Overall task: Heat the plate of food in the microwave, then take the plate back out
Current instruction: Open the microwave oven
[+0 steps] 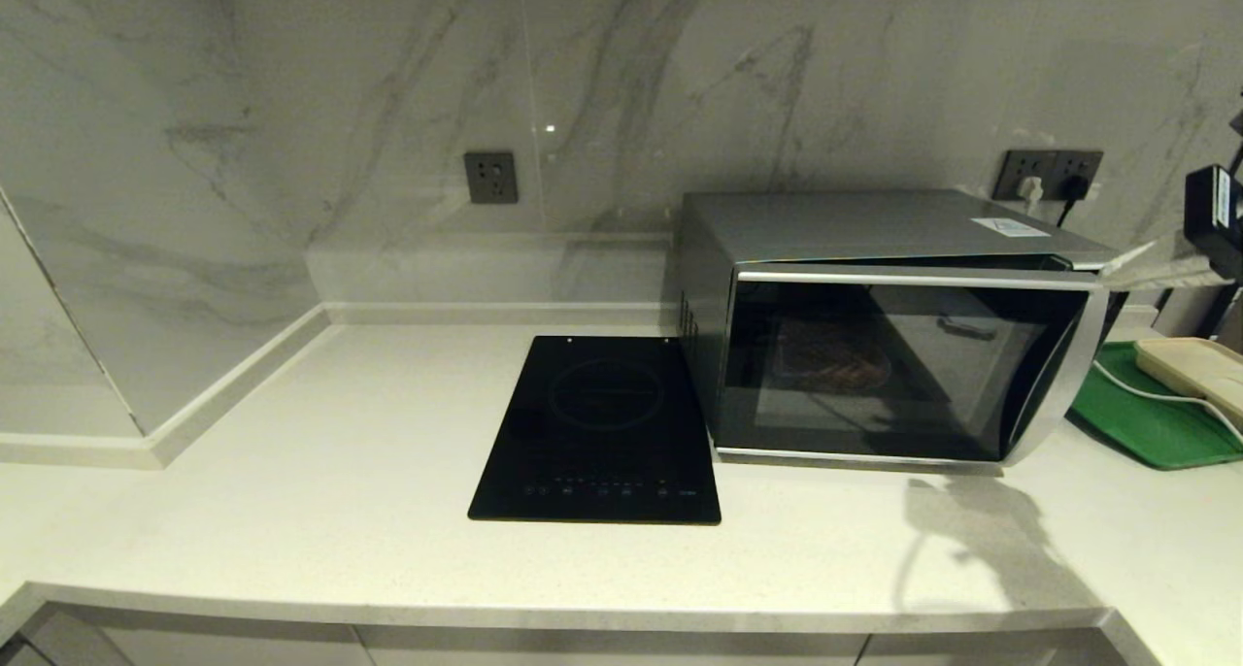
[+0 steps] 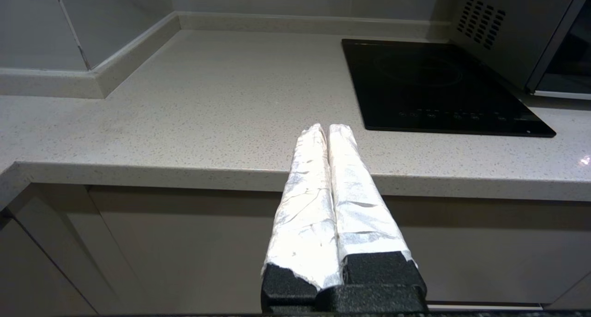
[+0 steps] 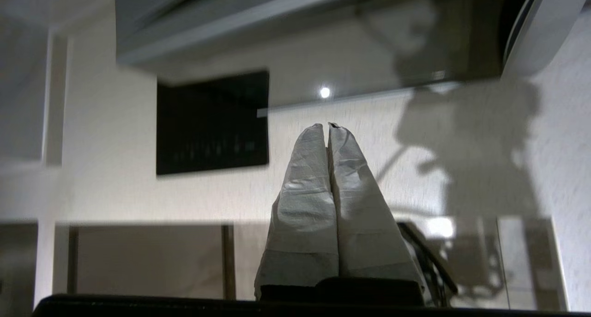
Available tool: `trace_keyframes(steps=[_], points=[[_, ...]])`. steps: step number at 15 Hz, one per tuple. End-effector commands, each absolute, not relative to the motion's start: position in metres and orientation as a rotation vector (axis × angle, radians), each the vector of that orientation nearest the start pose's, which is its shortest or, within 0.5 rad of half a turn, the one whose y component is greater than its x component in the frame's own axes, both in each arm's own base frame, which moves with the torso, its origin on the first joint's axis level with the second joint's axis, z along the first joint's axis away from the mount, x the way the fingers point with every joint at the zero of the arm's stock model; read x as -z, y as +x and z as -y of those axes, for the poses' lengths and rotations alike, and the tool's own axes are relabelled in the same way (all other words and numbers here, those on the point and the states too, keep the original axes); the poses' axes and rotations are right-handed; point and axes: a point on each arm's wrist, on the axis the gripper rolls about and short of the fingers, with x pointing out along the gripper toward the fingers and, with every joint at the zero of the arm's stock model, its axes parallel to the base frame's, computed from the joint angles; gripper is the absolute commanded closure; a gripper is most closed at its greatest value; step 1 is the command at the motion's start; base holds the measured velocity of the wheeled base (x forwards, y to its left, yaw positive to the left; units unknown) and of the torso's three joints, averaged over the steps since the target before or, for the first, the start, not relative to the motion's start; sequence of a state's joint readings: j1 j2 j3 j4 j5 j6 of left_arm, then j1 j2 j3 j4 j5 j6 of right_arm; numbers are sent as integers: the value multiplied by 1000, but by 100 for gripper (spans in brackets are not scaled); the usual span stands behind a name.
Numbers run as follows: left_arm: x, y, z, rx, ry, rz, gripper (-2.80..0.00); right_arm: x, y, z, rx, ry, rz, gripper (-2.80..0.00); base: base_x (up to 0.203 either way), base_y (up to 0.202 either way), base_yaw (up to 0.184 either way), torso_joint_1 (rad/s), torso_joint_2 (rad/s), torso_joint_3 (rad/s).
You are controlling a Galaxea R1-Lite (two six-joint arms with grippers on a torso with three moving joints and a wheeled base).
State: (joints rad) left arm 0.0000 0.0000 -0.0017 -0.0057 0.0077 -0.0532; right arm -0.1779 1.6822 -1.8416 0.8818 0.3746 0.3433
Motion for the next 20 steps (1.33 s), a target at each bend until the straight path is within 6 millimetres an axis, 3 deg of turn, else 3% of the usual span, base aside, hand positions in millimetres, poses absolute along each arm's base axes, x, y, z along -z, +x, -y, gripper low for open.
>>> trace_keyframes(steps=[1,3,5,8,12,20], points=[[-77,-23,0,-7,-54,8,0,-319,323,51,3,540,-709,0,0,0,0,0,0,0],[-77,-23,0,-7,-54,8,0,-303,351,58,79,525,-672,0,0,0,0,0,0,0],[-77,-23,0,-7,-54,8,0,-294,361,63,115,527,-677,0,0,0,0,0,0,0],[-77,-23,0,-9,-54,8,0,-294,377,75,140,541,-548,0,0,0,0,0,0,0],[-77,-23,0,-7,-54,8,0,-297,385,83,149,567,-468,0,0,0,0,0,0,0],[-77,-23,0,-7,-54,8,0,-270,403,105,224,594,-482,0,0,0,0,0,0,0]])
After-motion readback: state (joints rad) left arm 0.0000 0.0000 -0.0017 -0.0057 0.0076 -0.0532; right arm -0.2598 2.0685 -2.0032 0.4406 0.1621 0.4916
